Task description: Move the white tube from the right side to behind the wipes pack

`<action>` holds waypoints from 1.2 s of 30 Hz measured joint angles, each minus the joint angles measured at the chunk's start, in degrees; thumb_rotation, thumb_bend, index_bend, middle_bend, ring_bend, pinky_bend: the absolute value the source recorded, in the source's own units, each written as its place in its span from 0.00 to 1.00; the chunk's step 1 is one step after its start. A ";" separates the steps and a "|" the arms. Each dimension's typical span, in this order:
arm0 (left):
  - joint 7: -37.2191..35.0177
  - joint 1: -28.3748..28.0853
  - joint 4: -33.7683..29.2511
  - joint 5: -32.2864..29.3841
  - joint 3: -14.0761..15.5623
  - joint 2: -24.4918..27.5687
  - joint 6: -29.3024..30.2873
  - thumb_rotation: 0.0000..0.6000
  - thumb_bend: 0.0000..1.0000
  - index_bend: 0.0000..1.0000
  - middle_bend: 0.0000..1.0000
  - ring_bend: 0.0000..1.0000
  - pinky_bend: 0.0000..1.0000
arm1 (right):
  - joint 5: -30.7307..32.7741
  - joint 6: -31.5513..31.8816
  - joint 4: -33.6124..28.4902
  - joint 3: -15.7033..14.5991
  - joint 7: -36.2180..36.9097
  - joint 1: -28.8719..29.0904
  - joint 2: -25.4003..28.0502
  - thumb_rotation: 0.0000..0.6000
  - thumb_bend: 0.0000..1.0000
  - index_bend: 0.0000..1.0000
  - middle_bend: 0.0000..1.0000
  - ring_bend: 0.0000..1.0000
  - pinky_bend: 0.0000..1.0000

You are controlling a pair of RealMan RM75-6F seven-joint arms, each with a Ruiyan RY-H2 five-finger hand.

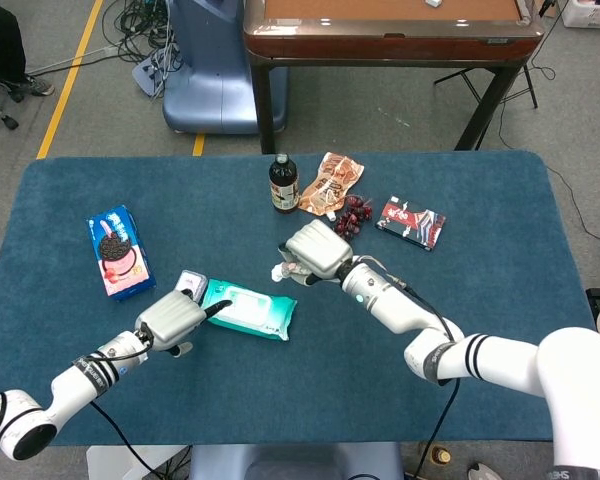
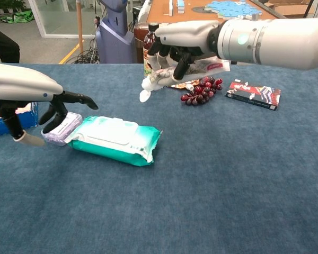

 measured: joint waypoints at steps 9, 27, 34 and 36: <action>-0.93 2.22 -1.84 0.34 -0.33 2.95 1.94 1.00 0.25 0.05 0.58 0.52 0.27 | -3.31 1.27 9.86 0.29 2.05 -1.46 -8.37 1.00 0.72 0.98 0.77 0.79 0.72; -2.97 5.12 -2.12 1.86 -0.98 4.51 3.00 1.00 0.25 0.05 0.58 0.52 0.27 | -4.03 -0.91 19.25 2.48 1.54 -2.76 -14.96 1.00 0.43 0.22 0.37 0.48 0.54; -3.34 5.43 -1.61 1.96 -1.51 4.23 2.63 1.00 0.25 0.05 0.58 0.52 0.27 | -1.71 -2.63 16.48 4.05 -0.96 -2.93 -13.25 1.00 0.32 0.00 0.17 0.37 0.48; -3.46 5.47 -1.52 1.98 -1.75 4.14 2.57 1.00 0.25 0.05 0.58 0.52 0.27 | -1.11 -2.81 14.96 4.57 -2.27 -2.89 -12.24 1.00 0.32 0.00 0.16 0.36 0.48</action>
